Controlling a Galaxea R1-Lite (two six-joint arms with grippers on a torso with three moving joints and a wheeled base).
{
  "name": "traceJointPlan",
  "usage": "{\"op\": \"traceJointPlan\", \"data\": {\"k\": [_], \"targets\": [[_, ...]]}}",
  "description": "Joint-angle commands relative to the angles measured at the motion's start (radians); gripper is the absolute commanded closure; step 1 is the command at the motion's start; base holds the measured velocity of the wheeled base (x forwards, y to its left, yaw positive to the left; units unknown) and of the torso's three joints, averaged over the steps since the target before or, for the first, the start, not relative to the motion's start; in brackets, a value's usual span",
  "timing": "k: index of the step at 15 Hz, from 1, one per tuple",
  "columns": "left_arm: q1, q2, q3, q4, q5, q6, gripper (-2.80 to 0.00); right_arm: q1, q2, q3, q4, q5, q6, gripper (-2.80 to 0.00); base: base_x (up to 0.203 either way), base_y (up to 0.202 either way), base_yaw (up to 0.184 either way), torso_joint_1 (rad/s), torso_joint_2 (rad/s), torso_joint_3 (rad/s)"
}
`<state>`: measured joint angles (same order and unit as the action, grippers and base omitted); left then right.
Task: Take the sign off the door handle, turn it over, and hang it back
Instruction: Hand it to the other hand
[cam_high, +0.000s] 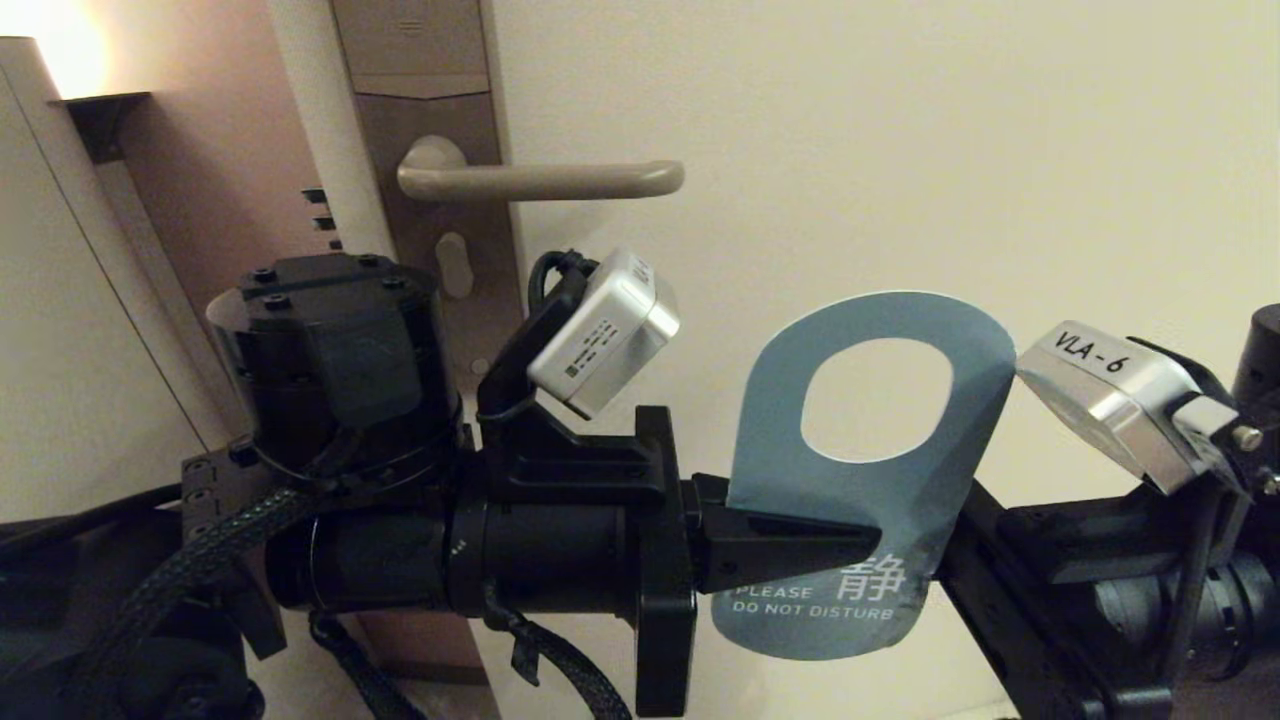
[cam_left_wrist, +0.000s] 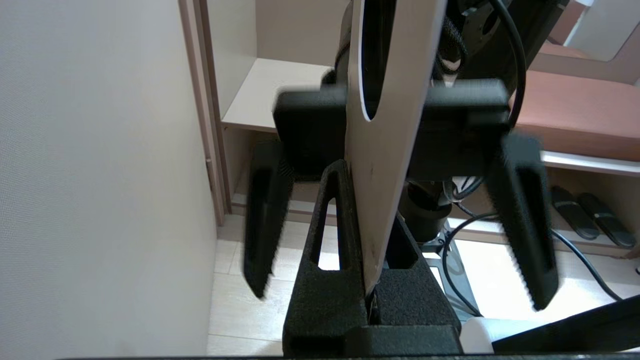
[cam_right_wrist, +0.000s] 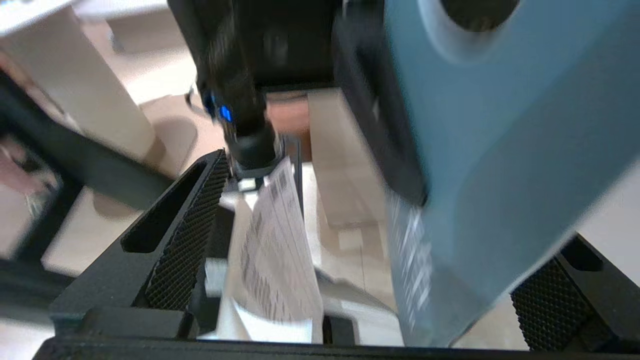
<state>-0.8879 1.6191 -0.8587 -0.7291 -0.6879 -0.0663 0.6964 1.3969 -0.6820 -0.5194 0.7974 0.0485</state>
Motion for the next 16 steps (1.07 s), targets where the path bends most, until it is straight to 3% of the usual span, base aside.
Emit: {"op": "traceJointPlan", "data": {"k": [1, 3, 9, 12, 16], "targets": [[0.000, 0.001, 0.000, -0.004, -0.004, -0.001, 0.00, 0.000, 0.009, -0.005, -0.032, 0.005, 0.037, -2.80, 0.000, 0.000, 0.000, 0.000, 0.00, 0.000], [0.000, -0.001, 0.000, -0.004, -0.002, -0.001, 0.00, 0.000, 0.008, -0.001, -0.078, -0.015, 0.088, -2.80, 0.000, 0.000, 0.000, 0.000, 0.00, 0.000], [0.003, 0.006, -0.009, -0.018, -0.002, -0.001, 0.00, 0.000, -0.007, 0.038, -0.079, -0.024, 0.090, -2.80, 0.000, 0.000, 0.000, 0.000, 0.00, 0.000], [0.003, 0.005, -0.010, -0.052, -0.002, -0.043, 0.00, 0.000, -0.006, 0.038, -0.079, -0.024, 0.090, -2.80, 0.000, 0.000, 0.000, 0.000, 0.00, 0.000], [0.003, 0.001, -0.001, -0.055, -0.001, -0.044, 0.00, 0.000, -0.003, 0.035, -0.080, -0.024, 0.088, -2.80, 0.000, 0.000, 0.000, 0.000, 0.00, 0.000]]}}
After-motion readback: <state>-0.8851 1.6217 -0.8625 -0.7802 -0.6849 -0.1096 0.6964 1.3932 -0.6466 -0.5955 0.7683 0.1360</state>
